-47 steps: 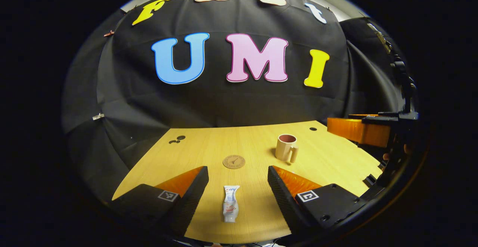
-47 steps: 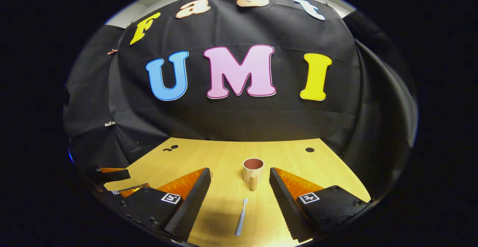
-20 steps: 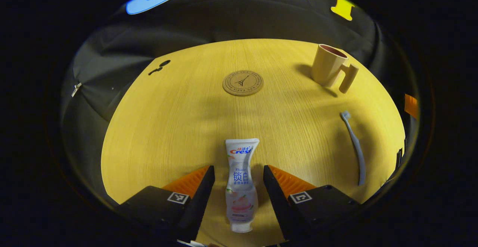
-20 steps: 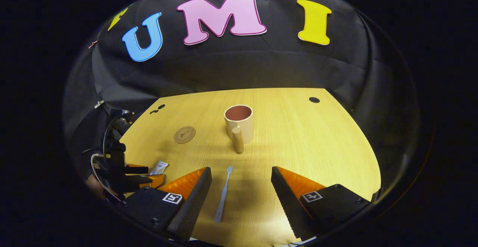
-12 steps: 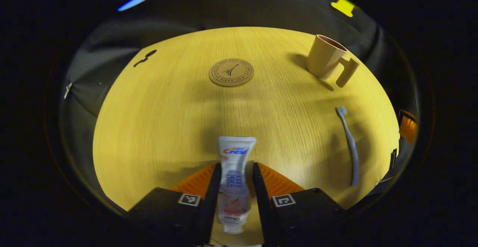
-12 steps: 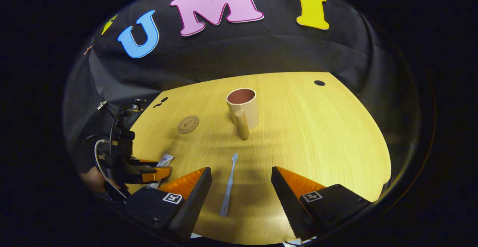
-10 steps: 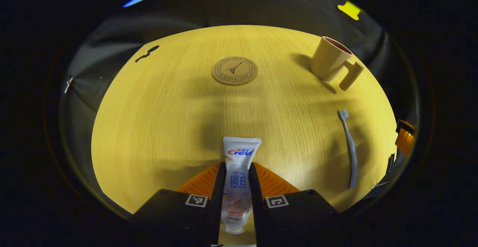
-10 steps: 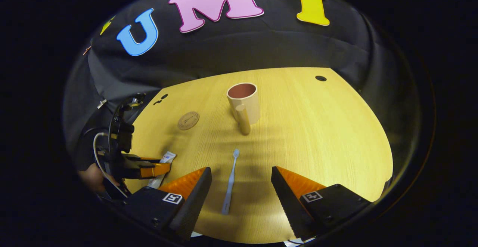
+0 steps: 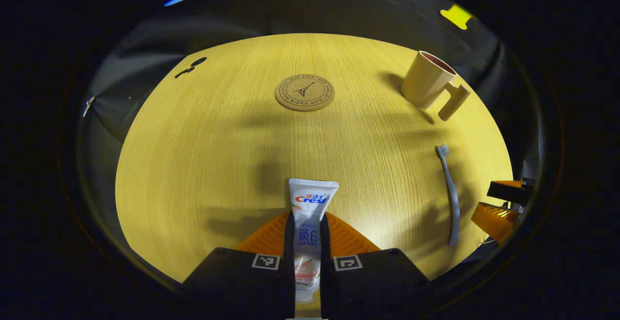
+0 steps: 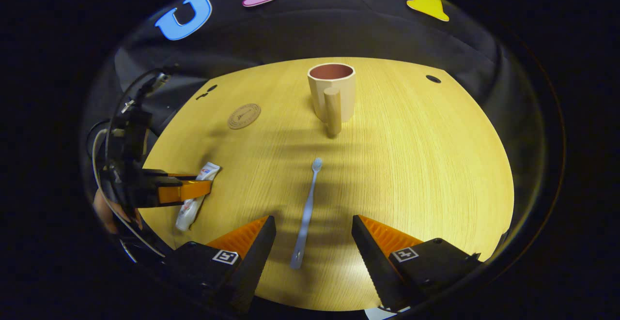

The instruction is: Put the toothbrush and toothpaste on the desktop into the cup, then pick up the cup and place it on the coaster on the desktop.

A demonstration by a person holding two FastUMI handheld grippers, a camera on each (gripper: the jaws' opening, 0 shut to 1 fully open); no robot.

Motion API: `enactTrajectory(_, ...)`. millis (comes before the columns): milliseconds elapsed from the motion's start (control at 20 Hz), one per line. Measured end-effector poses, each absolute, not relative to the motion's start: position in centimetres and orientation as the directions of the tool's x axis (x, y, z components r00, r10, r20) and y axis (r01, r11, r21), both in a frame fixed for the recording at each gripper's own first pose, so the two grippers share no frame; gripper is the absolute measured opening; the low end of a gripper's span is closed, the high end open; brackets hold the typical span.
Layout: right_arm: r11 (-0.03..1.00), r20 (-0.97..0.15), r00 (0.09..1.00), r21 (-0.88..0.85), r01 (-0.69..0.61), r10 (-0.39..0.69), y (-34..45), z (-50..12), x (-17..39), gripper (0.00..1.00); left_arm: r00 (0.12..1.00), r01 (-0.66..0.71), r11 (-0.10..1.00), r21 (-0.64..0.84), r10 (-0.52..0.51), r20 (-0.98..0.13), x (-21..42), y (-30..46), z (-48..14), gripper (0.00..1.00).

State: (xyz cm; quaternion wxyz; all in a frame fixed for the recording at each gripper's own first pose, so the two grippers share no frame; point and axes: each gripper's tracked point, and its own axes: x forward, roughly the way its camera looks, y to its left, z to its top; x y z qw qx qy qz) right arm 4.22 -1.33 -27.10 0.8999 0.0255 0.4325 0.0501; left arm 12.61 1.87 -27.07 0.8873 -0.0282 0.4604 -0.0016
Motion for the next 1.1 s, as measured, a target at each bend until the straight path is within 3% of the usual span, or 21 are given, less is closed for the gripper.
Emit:
enactTrajectory(50,0.995,-0.788,0.607,0.081,-0.061,0.102,-1.3,-27.7,4.5,0.97,0.58,-0.024,0.998,-0.057,-0.033,-0.814,12.6,1.8,-27.1,0.26)
enactTrajectory(300,0.998,-0.82,0.569,0.059,-0.026,0.064,-0.6,-29.8,5.9,0.92,0.603,-0.013,0.998,-0.063,-0.042,-0.796,12.5,1.9,-27.1,0.26)
enactTrajectory(450,0.999,-0.824,0.566,0.0,-0.037,0.021,-0.7,-31.0,6.6,0.77,0.6,-0.009,0.997,-0.071,-0.051,-0.798,12.5,1.9,-27.1,0.26)
enactTrajectory(500,1.0,-0.837,0.547,0.0,-0.03,0.017,-0.5,-31.4,6.4,0.76,0.598,-0.008,0.997,-0.073,-0.054,-0.8,12.5,1.9,-27.1,0.26)
enactTrajectory(550,1.0,-0.825,0.566,-0.005,-0.016,0.005,-0.6,-31.2,6.9,0.84,0.598,-0.006,0.997,-0.075,-0.057,-0.8,12.5,1.9,-27.1,0.26)
enactTrajectory(600,1.0,-0.833,0.553,0.011,-0.007,0.013,-0.3,-31.3,6.9,0.82,0.596,-0.004,0.997,-0.076,-0.059,-0.801,12.4,1.9,-27.0,0.26)
enactTrajectory(650,1.0,-0.833,0.554,0.002,0.006,-0.002,-0.5,-31.1,7.0,0.66,0.597,-0.001,0.997,-0.075,-0.06,-0.8,12.4,1.9,-27.1,0.26)
enactTrajectory(800,0.999,-0.845,0.533,-0.051,0.014,-0.051,-1.2,-31.3,7.1,0.45,0.593,0.002,0.998,-0.069,-0.057,-0.803,12.4,1.9,-27.1,0.26)
enactTrajectory(900,0.999,-0.85,0.525,-0.044,0.006,-0.041,-0.9,-31.2,7.1,0.17,0.591,0.007,0.998,-0.059,-0.052,-0.805,12.4,1.9,-27.2,0.26)
enactTrajectory(1100,0.995,-0.844,0.535,-0.003,-0.095,0.049,0.0,-31.2,7.2,0.07,0.595,0.012,0.999,-0.043,-0.042,-0.802,12.4,1.9,-27.1,0.26)
